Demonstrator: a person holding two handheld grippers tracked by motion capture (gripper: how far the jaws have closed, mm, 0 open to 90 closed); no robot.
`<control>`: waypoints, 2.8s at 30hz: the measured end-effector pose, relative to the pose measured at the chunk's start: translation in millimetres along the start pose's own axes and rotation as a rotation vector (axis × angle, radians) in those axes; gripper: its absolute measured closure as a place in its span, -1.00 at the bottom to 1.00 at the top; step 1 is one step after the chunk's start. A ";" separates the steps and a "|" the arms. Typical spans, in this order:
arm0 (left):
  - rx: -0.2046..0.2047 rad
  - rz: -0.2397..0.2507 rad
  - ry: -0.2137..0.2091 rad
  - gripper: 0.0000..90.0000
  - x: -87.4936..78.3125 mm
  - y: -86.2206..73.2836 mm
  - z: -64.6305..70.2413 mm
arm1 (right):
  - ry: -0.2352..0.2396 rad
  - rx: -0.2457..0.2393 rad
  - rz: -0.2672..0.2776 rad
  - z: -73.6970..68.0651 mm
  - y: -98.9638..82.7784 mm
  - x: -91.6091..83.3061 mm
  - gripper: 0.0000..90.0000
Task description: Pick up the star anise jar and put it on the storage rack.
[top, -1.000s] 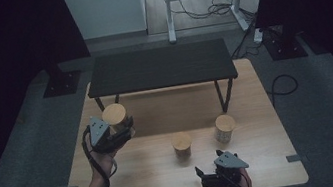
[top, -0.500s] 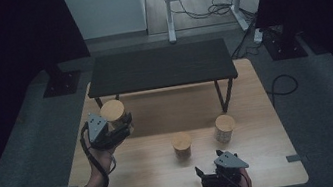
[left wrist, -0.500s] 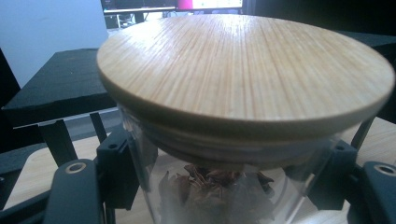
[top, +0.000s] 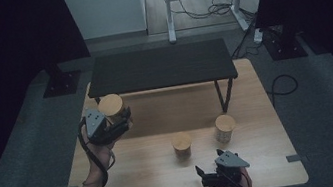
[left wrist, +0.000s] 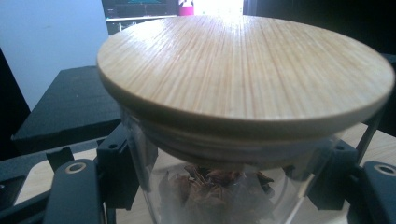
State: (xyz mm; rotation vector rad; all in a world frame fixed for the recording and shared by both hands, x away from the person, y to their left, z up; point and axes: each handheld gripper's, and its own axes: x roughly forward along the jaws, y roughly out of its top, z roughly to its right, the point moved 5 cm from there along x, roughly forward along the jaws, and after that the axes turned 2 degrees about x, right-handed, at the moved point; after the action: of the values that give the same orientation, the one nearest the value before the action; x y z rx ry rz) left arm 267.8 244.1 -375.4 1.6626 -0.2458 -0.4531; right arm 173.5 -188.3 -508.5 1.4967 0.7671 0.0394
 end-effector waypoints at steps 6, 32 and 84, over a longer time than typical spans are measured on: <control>-0.004 0.009 0.003 -0.41 -0.5 3.8 -0.5 | 0.001 0.000 -0.001 0.2 -0.2 0.2 -0.96; -0.017 0.038 0.011 -0.41 5.4 12.2 -9.9 | 0.014 0.005 -0.008 1.5 0.1 2.4 -0.96; 0.053 0.077 0.056 -0.41 50.8 62.0 -12.0 | 0.058 0.031 -0.014 5.5 0.5 3.3 -0.96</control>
State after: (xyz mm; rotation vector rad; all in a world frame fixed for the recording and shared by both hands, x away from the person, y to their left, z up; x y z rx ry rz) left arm 324.6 224.8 -321.0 1.7082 -0.2818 -0.3441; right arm 178.9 -191.5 -510.0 1.5243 0.8283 0.0608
